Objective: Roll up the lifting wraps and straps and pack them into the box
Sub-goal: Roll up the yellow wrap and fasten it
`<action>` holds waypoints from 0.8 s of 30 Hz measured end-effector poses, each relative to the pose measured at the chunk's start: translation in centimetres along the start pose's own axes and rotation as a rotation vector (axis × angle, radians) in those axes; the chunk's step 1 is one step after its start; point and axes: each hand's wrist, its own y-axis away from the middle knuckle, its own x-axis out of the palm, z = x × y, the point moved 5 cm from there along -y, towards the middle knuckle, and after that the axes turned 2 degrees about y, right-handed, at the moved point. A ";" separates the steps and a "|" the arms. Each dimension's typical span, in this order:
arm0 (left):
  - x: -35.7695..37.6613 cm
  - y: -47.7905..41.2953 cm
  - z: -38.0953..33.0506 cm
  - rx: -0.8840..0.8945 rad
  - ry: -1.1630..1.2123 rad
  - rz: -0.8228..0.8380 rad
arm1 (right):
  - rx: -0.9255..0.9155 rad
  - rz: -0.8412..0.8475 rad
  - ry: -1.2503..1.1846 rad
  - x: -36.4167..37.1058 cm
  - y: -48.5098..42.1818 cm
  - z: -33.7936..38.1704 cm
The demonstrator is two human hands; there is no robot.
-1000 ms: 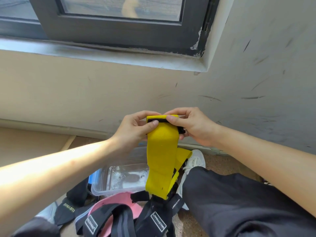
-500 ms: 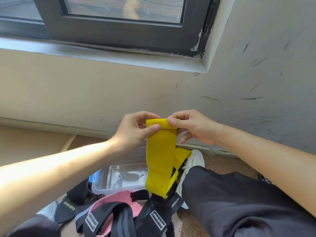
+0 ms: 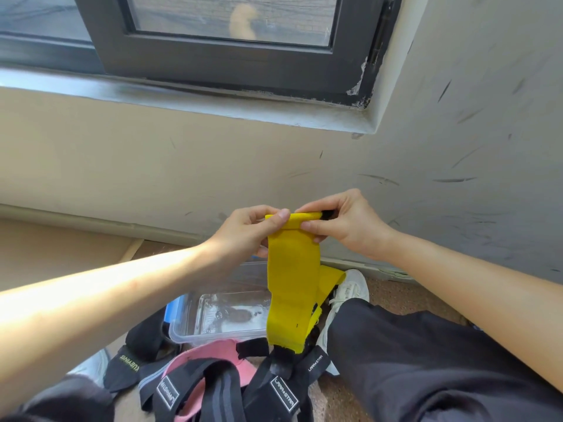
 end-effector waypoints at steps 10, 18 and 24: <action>0.2 0.6 -0.6 0.069 0.066 -0.020 | 0.184 0.168 -0.018 0.4 0.5 0.2; 0.2 0.3 -0.6 0.154 -0.008 -0.085 | 0.209 0.183 -0.073 0.2 0.5 -0.1; 0.7 -0.1 0.1 -0.054 0.078 0.098 | 0.106 0.104 -0.032 0.0 0.2 0.2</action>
